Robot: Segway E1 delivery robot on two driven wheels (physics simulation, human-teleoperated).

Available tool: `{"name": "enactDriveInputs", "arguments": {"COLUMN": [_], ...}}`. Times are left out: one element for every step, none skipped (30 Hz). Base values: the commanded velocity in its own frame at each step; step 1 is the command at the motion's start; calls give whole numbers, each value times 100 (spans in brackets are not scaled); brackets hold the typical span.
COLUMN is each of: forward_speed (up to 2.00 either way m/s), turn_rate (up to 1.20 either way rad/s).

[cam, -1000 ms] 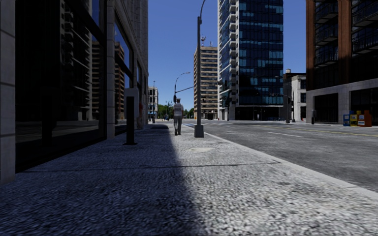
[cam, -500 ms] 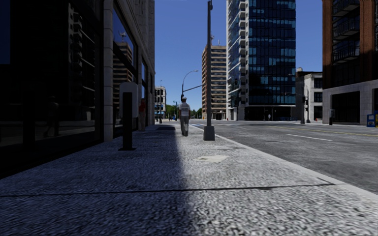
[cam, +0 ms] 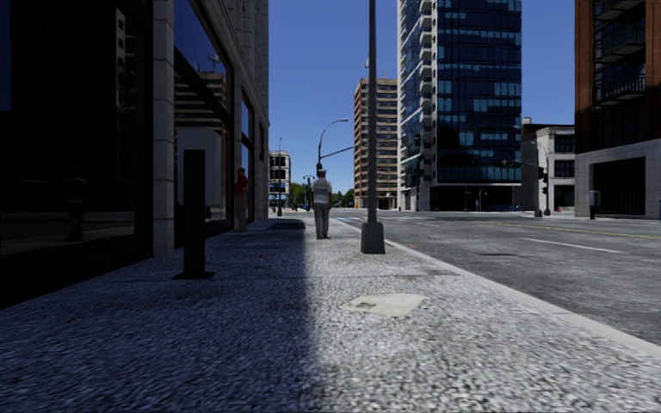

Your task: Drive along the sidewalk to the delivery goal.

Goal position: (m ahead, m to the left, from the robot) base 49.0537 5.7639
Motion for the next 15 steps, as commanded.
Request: {"name": "enactDriveInputs", "arguments": {"forward_speed": [200,200,200,200,200,200,200,200,200,200,200,200,200,200,200], "turn_rate": [43,44,44,44,30,0,0,0,0,0,0,0,0,0,0]}}
